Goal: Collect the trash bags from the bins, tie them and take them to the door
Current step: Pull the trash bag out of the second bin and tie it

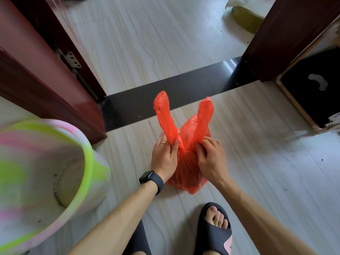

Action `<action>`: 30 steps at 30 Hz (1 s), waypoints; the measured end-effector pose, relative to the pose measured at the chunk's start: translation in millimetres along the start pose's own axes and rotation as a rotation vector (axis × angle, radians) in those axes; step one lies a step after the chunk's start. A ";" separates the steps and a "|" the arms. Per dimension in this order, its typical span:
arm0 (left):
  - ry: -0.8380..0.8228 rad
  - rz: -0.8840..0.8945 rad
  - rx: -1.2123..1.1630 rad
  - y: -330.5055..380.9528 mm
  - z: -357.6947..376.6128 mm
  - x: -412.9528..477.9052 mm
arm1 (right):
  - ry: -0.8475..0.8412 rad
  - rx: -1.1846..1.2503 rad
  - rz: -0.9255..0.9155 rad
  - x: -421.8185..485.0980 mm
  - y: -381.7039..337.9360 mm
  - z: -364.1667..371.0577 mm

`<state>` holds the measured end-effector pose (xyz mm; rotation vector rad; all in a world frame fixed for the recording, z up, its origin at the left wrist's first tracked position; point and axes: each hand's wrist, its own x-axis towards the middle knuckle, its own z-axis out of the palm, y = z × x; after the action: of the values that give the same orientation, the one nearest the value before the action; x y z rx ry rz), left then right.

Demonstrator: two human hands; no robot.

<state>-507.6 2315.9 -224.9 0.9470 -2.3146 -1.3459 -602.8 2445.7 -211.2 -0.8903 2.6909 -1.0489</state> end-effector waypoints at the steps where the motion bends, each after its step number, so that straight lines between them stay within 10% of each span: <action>1: 0.025 0.015 -0.021 6.4 0.3 -1.0 | 0.019 0.051 -0.022 0.0 -8.9 -2.5; 11: 0.031 0.019 0.124 40.3 -18.3 10.9 | 0.022 0.916 0.430 7.7 -57.2 -18.6; 20: 0.114 -0.550 -0.055 8.5 -22.1 1.4 | -0.250 0.734 0.569 -17.9 -45.6 -3.8; 30: -0.240 0.364 0.757 3.9 -31.4 -10.5 | -0.349 0.639 0.757 0.3 -37.6 -7.8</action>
<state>-484.1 2303.6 -204.7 0.4930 -3.0622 -0.4412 -587.4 2428.0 -180.8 0.0681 1.9092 -1.2574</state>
